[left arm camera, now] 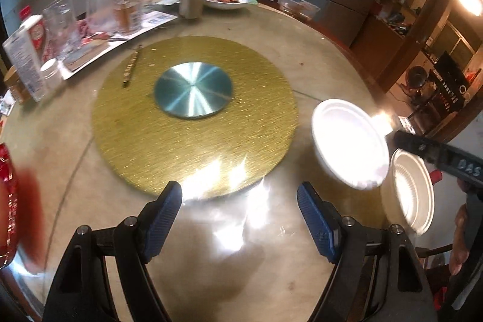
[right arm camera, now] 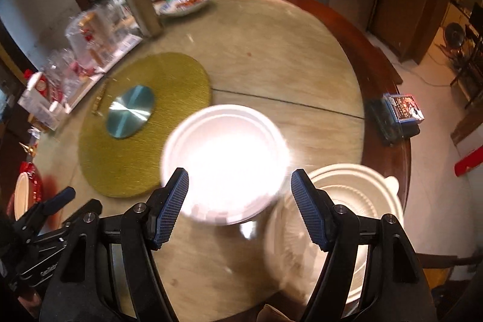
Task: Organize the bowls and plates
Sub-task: 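Move both tools to the white paper plate beside the gold mat, then close both tools on the rim of the white paper plate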
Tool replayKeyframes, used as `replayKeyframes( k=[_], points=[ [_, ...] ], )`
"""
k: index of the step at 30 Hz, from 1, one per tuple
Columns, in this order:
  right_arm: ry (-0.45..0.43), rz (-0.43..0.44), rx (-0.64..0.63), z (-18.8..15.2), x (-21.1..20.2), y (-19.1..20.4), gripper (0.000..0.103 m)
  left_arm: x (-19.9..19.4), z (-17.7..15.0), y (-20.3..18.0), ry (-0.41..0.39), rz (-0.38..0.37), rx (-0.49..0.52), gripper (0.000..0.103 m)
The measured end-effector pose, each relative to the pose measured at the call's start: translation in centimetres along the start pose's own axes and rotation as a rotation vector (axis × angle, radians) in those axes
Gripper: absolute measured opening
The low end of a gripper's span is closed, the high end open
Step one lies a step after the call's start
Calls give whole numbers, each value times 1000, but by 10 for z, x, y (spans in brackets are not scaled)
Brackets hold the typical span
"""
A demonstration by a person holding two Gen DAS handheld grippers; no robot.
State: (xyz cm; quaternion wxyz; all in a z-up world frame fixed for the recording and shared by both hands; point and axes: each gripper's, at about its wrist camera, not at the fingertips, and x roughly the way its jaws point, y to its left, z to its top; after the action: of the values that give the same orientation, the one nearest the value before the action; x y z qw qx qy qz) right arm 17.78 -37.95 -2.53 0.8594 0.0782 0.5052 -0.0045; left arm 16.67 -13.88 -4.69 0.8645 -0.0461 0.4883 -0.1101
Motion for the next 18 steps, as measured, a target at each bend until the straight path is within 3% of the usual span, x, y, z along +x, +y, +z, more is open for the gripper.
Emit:
replayKeyframes(
  k=[2, 11, 18],
  points=[
    [31, -31, -2, 10, 11, -11, 71, 6, 5, -10, 0, -5, 5, 79],
    [115, -4, 4, 33, 47, -34, 71, 51, 18, -40, 69, -21, -19, 79],
    [164, -2, -41, 35, 64, -34, 62, 62, 27, -54, 72, -24, -31, 79]
  ],
)
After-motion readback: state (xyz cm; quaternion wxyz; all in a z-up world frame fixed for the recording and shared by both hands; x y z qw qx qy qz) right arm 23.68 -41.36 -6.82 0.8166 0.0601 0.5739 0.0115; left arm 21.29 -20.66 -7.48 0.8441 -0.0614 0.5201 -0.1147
